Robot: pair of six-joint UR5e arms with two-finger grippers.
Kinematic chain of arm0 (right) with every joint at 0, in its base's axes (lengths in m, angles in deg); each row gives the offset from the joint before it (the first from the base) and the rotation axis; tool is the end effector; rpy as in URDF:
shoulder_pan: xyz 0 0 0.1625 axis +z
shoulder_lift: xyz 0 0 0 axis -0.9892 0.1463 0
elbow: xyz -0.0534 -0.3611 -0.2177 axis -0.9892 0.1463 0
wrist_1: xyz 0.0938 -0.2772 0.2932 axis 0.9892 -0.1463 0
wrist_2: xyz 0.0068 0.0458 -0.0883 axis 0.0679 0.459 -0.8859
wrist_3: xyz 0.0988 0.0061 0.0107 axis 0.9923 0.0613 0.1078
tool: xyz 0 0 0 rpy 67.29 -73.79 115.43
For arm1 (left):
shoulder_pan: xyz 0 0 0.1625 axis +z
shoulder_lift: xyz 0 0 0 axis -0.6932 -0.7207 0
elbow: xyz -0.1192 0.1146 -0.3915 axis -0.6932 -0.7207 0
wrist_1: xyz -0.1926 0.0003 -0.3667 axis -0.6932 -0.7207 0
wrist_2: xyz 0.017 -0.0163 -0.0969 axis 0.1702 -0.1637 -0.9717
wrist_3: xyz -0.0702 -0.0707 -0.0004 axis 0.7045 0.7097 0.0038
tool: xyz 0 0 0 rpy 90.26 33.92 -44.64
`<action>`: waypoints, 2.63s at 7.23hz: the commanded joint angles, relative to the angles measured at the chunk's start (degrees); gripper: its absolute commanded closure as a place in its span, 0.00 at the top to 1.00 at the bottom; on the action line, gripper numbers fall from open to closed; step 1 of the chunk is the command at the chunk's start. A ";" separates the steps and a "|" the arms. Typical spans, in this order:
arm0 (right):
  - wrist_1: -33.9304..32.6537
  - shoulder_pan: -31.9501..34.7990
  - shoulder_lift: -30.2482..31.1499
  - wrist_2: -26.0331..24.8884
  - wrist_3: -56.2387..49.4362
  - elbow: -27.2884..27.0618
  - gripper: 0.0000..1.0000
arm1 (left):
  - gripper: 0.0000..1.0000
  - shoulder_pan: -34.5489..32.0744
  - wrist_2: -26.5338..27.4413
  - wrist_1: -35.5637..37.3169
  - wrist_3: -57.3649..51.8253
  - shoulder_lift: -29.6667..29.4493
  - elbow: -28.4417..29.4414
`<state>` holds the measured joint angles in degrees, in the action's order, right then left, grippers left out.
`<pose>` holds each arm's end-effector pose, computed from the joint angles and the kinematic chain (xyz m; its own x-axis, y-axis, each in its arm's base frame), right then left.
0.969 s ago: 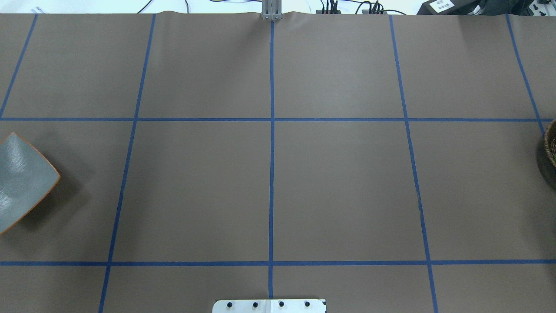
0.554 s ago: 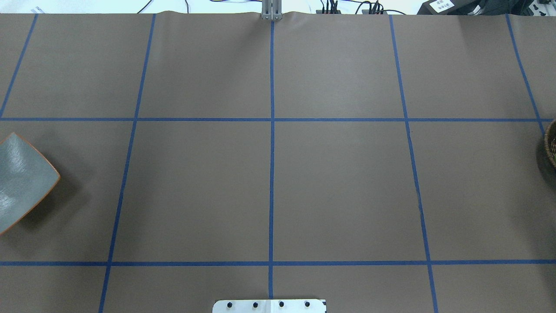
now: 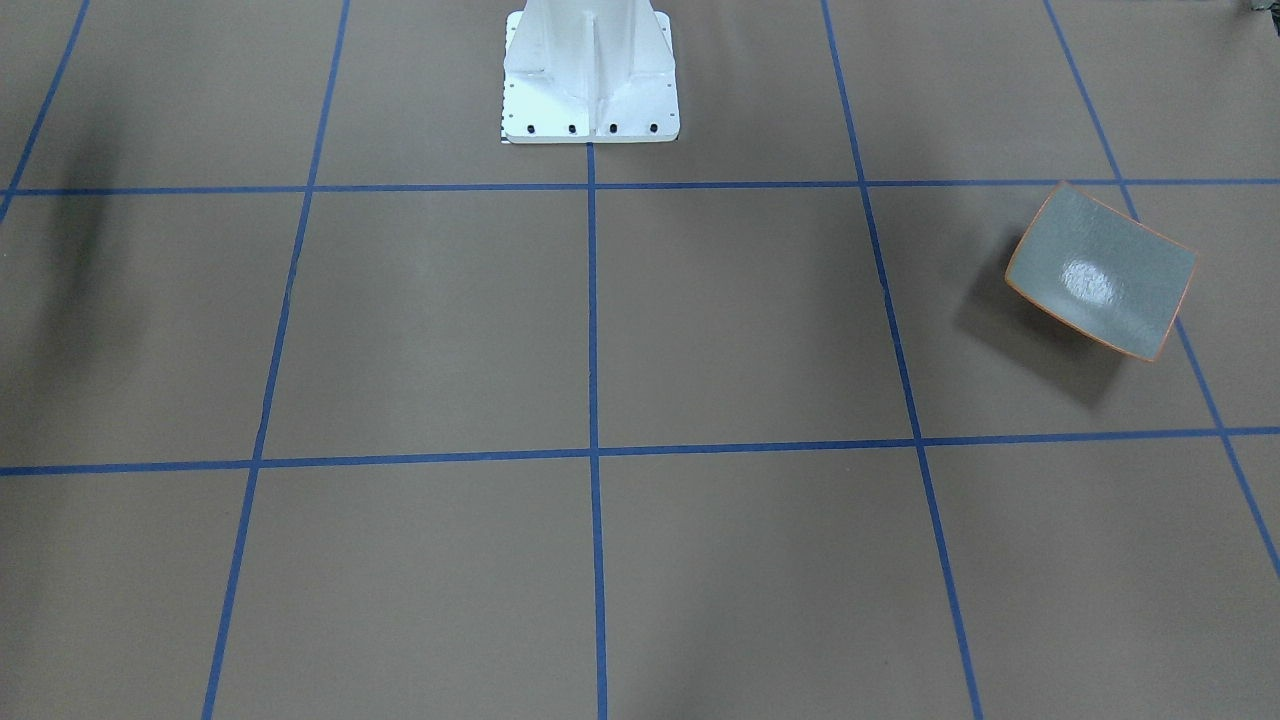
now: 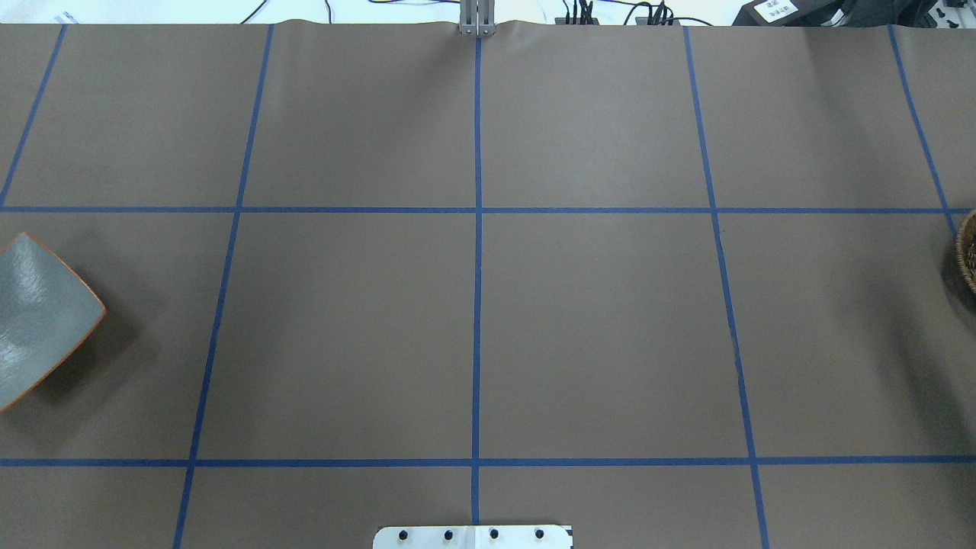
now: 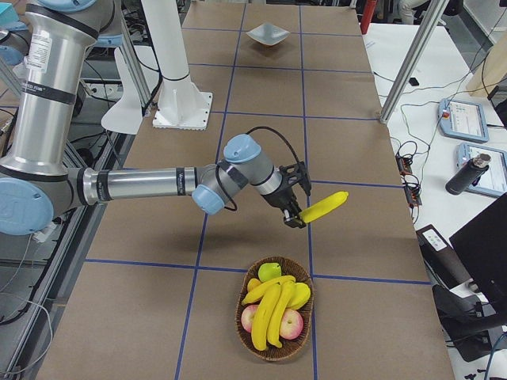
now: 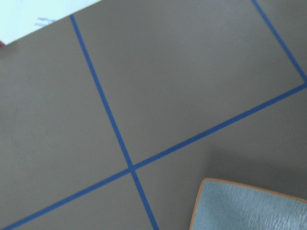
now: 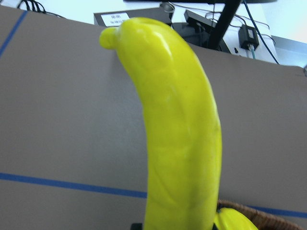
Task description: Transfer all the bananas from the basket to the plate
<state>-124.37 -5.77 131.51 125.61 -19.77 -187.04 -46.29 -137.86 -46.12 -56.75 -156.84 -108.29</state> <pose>-0.0162 -0.4552 0.5170 0.8061 -0.1406 0.5749 -0.2495 0.8001 0.5455 -0.0620 -0.4950 0.4942 0.6756 0.4732 -0.5654 -0.1064 0.8214 0.5604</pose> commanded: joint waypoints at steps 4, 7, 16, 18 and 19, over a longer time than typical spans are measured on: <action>-0.51 -6.90 -12.09 4.80 1.39 -0.07 0.00 | 1.00 7.42 -6.68 -25.85 26.00 -3.86 0.68; -0.34 -13.48 -15.09 0.78 9.65 -1.74 0.00 | 1.00 15.09 -6.77 -28.82 49.95 -14.64 0.33; -22.64 -46.34 -42.23 -30.75 27.73 -2.53 0.00 | 1.00 38.83 11.07 -29.08 85.95 -36.02 1.91; -26.51 -51.45 -46.28 -38.32 30.92 -2.62 0.00 | 1.00 42.88 19.04 -29.96 91.67 -37.18 2.96; -26.44 -52.61 -46.38 -40.18 31.36 -2.97 0.00 | 1.00 42.89 19.16 -31.36 100.31 -37.88 3.23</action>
<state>-149.99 -56.21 86.18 88.75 10.51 -189.73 -4.32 -120.47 -76.14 35.86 -193.91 -105.55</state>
